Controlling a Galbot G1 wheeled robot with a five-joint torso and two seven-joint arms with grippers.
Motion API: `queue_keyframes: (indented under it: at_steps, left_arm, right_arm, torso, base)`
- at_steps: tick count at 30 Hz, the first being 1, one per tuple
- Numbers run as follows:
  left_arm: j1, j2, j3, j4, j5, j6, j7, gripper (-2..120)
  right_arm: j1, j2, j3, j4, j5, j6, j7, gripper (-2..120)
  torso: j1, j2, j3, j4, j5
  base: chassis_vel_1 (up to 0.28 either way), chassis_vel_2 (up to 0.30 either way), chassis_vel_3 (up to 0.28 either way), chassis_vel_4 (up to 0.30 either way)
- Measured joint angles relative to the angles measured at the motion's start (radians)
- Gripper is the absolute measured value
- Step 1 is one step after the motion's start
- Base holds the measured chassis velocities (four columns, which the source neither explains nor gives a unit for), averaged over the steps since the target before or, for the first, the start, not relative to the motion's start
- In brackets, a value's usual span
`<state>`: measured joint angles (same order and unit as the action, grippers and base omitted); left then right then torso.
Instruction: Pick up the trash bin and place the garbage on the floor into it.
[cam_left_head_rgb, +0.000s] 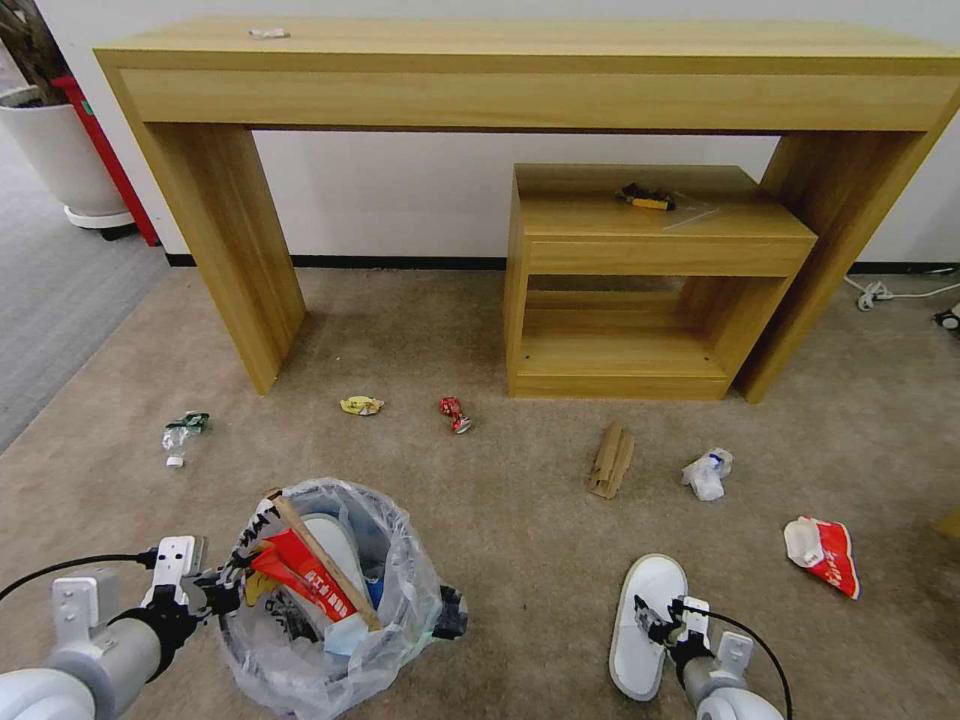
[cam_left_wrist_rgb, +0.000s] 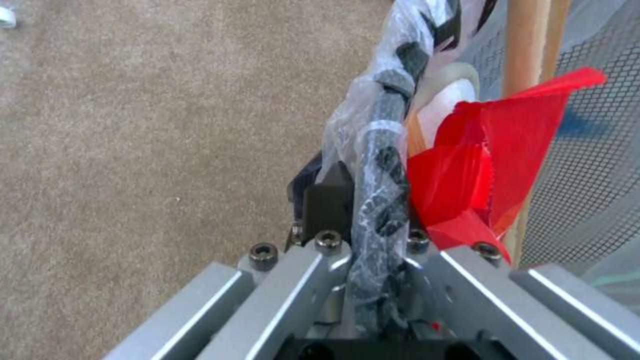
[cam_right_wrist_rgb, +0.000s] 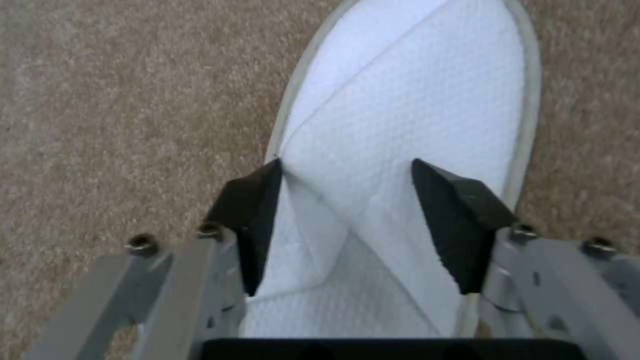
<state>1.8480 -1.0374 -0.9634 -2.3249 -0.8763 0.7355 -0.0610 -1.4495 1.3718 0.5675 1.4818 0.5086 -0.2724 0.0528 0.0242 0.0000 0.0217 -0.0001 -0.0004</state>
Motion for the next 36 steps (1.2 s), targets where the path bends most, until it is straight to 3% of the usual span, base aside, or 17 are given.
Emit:
queue_keyframes:
  at_steps: [14, 22, 25, 31, 36]
  left_arm:
    - [-0.022, 0.018, 0.004, 0.01, -0.007, 0.0, 0.006, 0]
    - [-0.058, 0.035, 0.027, 0.009, -0.026, 0.0, -0.01, 0]
    - [-0.139, 0.054, 0.08, 0.017, -0.068, 0.0, -0.079, 0]
    - [-0.259, 0.107, 0.157, 0.068, -0.128, 0.0, -0.157, 0]
    - [-0.328, 0.142, 0.201, 0.126, -0.149, 0.0, -0.176, 0]
  right_arm:
    - [0.011, 0.002, -0.007, -0.029, 0.049, 0.027, 0.041, 0]
    - [0.007, -0.009, 0.005, -0.025, 0.024, 0.101, 0.04, 0]
    - [-0.016, -0.011, 0.049, 0.06, -0.03, 0.121, -0.003, 0]
    - [-0.011, -0.015, 0.132, 0.228, -0.091, 0.099, -0.131, 0]
    - [0.068, -0.104, 0.062, 0.337, -0.046, 0.06, -0.185, 0]
  torso:
    - [0.0, 0.0, 0.0, 0.0, 0.0]
    - [0.0, 0.0, 0.0, 0.0001, 0.0003]
    - [0.0, 0.0, 0.0, -0.0002, 0.0002]
    - [0.0, 0.0, 0.0, -0.0003, -0.0002]
    - [0.0, 0.0, 0.0, -0.0003, 0.0002]
  base:
    - [0.0, 0.0, 0.0, 0.0]
    - [0.0, 0.0, 0.0, 0.0]
    - [0.0, 0.0, 0.0, 0.0]
    - [0.0, 0.0, 0.0, 0.0]
    - [0.0, 0.0, 0.0, 0.0]
